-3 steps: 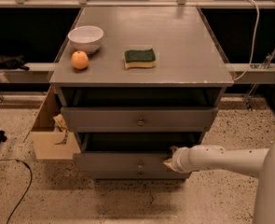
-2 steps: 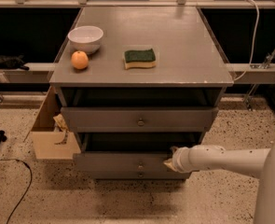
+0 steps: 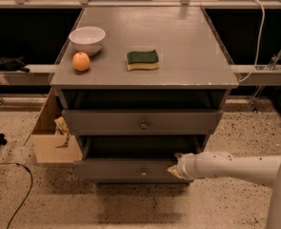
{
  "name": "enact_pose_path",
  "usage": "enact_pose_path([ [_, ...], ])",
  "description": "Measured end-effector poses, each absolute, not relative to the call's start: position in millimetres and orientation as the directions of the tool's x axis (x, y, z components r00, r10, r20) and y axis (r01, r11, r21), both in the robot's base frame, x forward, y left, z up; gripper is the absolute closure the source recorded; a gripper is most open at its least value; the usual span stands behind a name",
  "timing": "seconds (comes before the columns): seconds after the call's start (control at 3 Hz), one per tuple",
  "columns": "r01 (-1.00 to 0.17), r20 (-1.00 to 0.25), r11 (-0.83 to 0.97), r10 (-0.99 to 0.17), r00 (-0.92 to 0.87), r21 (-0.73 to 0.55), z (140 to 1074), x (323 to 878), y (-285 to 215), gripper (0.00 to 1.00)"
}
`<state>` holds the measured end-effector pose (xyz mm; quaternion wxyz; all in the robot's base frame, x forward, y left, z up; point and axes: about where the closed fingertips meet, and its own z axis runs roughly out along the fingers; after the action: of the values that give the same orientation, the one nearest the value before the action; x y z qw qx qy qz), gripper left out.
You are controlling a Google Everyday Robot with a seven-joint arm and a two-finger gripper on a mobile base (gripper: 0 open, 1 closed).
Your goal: Open middle drawer
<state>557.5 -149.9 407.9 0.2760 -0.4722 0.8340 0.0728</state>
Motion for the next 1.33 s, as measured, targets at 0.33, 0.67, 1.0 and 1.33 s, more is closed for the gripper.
enact_pose_path([
  [0.33,-0.842,-0.518,0.522,-0.763,-0.387,-0.139,400.6,546.5,-146.9,1.0],
  [0.67,-0.842,-0.518,0.522,-0.763,-0.387,-0.139,404.3,546.5,-146.9,1.0],
  [1.0,-0.853,-0.533,0.5,-0.767,-0.357,-0.149,406.7,533.5,-142.5,1.0],
  [1.33,-0.853,-0.533,0.5,-0.767,-0.357,-0.149,406.7,533.5,-142.5,1.0],
])
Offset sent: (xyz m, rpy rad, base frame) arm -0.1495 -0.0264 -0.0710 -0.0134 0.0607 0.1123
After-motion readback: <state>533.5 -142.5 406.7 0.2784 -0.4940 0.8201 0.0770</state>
